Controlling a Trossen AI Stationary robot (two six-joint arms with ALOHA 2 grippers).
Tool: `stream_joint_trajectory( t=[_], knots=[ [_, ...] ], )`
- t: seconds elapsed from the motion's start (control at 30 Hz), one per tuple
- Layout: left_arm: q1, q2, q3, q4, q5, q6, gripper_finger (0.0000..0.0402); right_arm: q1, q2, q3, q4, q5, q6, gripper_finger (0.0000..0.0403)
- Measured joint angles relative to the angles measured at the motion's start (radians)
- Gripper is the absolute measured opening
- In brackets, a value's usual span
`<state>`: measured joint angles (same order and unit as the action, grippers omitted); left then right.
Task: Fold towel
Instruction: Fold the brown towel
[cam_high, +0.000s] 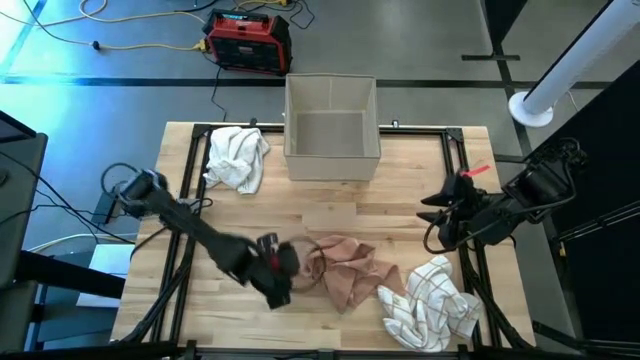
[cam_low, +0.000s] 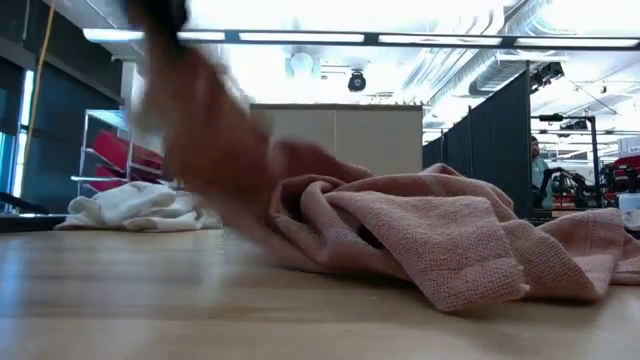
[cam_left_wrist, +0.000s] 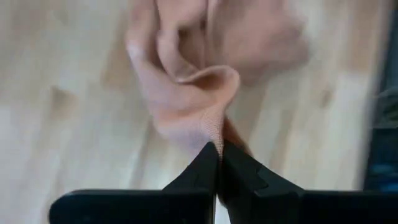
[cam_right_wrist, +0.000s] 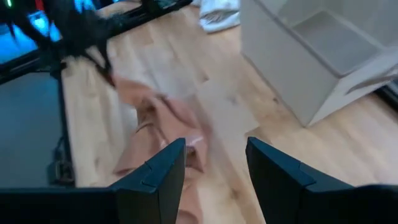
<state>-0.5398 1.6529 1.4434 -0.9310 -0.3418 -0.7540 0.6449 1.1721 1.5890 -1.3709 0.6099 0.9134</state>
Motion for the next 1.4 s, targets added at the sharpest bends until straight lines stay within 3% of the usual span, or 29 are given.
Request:
stream_joint_trajectory(
  t=[0.27, 0.5, 0.67, 0.83, 1.03, 1.2, 1.3, 1.4],
  knots=[
    [0.118, -0.239, 0.220, -0.050, -0.082, 0.093, 0.0001, 0.026, 0.000, 0.000, 0.051, -0.012, -0.036, 0.0157],
    [0.197, -0.329, 0.253, -0.159, -0.111, 0.160, 0.0000, 0.026, 0.056, 0.000, 0.071, -0.009, -0.015, 0.0157],
    [0.242, -0.312, 0.212, -0.289, 0.038, 0.103, 0.0000, 0.023, 0.148, -0.001, 0.071, -0.007, -0.059, 0.0157],
    [0.246, -0.308, 0.214, -0.042, 0.193, 0.184, 0.0000, 0.005, 0.228, -0.001, 0.092, -0.015, -0.110, 0.0156],
    [0.257, -0.309, 0.221, 0.340, 0.263, 0.268, 0.0000, -0.019, 0.253, -0.001, 0.091, -0.016, -0.110, 0.0144],
    [0.279, -0.312, 0.223, 0.550, 0.318, 0.245, 0.0000, -0.019, 0.233, -0.001, 0.092, -0.016, -0.099, 0.0136],
    [0.280, -0.324, 0.224, 0.459, 0.331, 0.274, 0.0000, -0.014, 0.227, -0.001, 0.084, -0.016, -0.072, 0.0135],
    [0.278, -0.326, 0.225, 0.184, 0.314, 0.275, 0.0000, -0.014, 0.228, -0.001, 0.072, -0.017, -0.052, 0.0135]
  ],
)
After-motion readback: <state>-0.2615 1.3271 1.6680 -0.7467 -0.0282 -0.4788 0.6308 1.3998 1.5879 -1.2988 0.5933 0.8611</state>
